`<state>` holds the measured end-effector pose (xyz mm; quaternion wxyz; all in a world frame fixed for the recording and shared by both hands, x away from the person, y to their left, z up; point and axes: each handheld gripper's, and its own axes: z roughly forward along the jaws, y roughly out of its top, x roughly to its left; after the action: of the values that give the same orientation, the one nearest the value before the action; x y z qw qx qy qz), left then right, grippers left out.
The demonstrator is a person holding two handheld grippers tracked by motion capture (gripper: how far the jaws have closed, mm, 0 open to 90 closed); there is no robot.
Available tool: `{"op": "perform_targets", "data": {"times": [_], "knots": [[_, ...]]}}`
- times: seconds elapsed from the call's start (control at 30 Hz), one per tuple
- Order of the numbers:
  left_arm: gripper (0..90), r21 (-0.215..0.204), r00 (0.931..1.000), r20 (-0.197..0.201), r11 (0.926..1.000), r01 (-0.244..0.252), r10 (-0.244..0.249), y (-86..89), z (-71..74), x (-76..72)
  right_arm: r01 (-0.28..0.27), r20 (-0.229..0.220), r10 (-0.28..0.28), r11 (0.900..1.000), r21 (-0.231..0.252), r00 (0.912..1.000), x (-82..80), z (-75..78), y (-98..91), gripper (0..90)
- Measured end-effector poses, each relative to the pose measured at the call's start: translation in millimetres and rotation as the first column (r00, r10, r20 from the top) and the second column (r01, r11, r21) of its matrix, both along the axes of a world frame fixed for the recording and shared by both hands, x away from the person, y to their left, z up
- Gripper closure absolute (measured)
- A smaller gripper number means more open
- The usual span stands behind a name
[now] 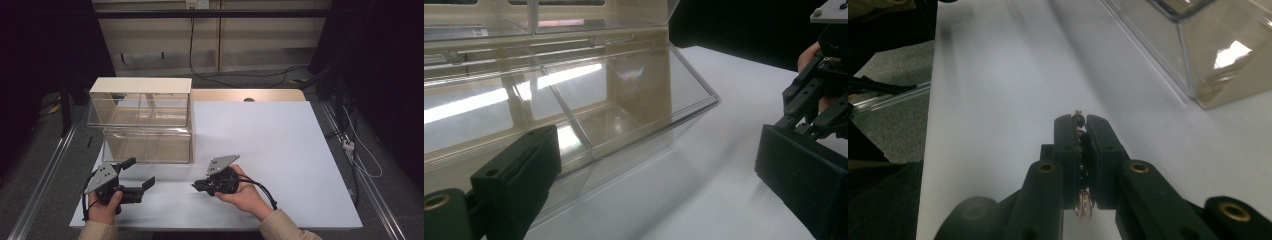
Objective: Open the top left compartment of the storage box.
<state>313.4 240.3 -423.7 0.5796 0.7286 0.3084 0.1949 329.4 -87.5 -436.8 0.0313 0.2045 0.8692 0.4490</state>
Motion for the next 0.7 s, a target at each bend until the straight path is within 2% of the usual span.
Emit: {"op": "perform_targets", "data": {"times": [0.33,0.43,0.5,0.7], "knots": [[4.4,0.0,1.0,-0.002,1.0,0.002,-0.002,0.6,-0.1,0.1,-0.048,-0.001,0.048,0.9988,-0.015,0.9989,3.2,-6.1,31.4,85.2],[4.4,0.0,1.0,-0.005,1.0,-0.002,0.002,1.4,-0.4,0.3,-0.057,0.01,0.058,0.998,-0.025,0.9983,3.9,-8.0,36.1,85.1],[4.5,0.002,1.0,-0.006,1.0,-0.003,0.003,1.9,-0.6,0.6,-0.06,-0.007,0.06,0.9981,-0.013,0.9982,3.8,-8.4,37.8,85.1],[4.4,0.002,1.0,-0.006,1.0,-0.003,0.003,2.3,-0.4,0.7,-0.068,-0.01,0.068,0.9976,-0.012,0.9976,3.0,-8.5,41.4,85.1]]}}
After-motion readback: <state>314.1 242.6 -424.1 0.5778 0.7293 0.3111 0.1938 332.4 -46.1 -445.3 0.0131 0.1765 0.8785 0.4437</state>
